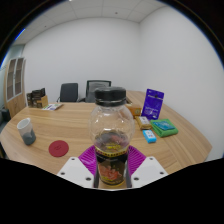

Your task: Pour water

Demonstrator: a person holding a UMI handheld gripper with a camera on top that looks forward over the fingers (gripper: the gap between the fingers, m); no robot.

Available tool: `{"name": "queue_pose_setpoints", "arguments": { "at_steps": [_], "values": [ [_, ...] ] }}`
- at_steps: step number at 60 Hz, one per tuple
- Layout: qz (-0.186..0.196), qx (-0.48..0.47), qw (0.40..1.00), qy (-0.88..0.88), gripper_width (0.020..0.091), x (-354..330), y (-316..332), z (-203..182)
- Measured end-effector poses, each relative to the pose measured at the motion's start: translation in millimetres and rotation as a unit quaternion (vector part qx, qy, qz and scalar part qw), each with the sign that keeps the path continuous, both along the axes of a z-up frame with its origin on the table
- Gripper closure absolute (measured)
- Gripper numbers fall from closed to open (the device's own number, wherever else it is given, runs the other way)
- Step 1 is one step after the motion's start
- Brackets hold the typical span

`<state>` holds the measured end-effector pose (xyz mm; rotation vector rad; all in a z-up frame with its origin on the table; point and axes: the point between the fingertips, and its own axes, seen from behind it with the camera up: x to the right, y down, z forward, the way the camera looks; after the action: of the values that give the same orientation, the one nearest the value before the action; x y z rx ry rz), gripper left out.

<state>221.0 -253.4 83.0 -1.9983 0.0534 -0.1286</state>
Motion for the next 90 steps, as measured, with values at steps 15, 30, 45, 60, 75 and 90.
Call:
{"name": "queue_pose_setpoints", "arguments": {
  "at_steps": [15,30,45,60,75,90],
  "values": [
    [-0.030,0.009,0.985,-0.167,0.0740,-28,16,75],
    [-0.006,-0.009,0.878,-0.479,0.0741,-123,50,152],
    [0.081,-0.056,0.655,-0.750,0.0739,-227,86,143],
    [0.132,-0.113,0.489,-0.855,0.0740,-260,106,107],
    [0.149,-0.123,0.538,-0.821,0.0737,-261,106,96],
    [0.135,-0.044,0.839,-0.525,0.0738,-254,91,121]
  ]
}}
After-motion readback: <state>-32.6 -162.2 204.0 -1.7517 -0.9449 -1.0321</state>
